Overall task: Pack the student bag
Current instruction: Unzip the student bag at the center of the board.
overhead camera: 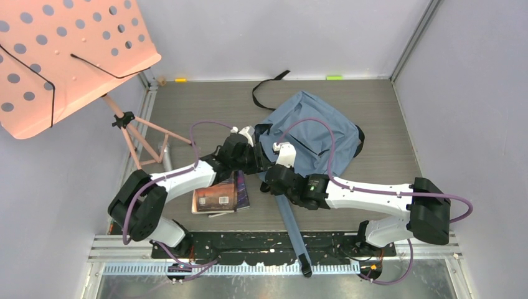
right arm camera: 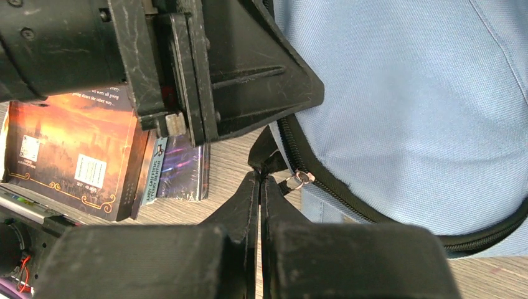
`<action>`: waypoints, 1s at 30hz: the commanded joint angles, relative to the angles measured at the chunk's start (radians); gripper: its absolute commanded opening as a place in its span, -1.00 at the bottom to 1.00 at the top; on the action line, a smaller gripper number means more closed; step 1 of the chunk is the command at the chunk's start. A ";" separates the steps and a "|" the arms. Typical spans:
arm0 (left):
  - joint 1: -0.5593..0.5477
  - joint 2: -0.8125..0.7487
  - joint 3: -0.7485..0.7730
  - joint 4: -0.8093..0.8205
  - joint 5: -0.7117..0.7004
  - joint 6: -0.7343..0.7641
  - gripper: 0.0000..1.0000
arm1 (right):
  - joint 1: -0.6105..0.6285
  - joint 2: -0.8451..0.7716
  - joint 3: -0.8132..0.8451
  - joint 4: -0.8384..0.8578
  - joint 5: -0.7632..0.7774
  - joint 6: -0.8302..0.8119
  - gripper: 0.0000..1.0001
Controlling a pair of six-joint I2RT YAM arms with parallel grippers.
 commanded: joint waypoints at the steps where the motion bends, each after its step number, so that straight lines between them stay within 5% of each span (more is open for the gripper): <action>1: -0.005 0.021 0.000 0.066 -0.036 0.003 -0.31 | 0.008 -0.034 0.012 0.045 -0.007 0.020 -0.99; 7: -0.004 0.006 0.010 0.028 -0.056 0.033 -0.99 | 0.008 -0.049 0.004 0.025 0.013 0.018 -0.99; 16: 0.058 -0.058 0.076 -0.175 -0.102 0.193 -1.00 | 0.008 -0.101 -0.028 -0.029 0.059 0.027 -0.99; 30: 0.278 -0.035 0.167 -0.295 0.085 0.354 -1.00 | 0.007 -0.156 -0.093 -0.127 0.116 0.086 -0.99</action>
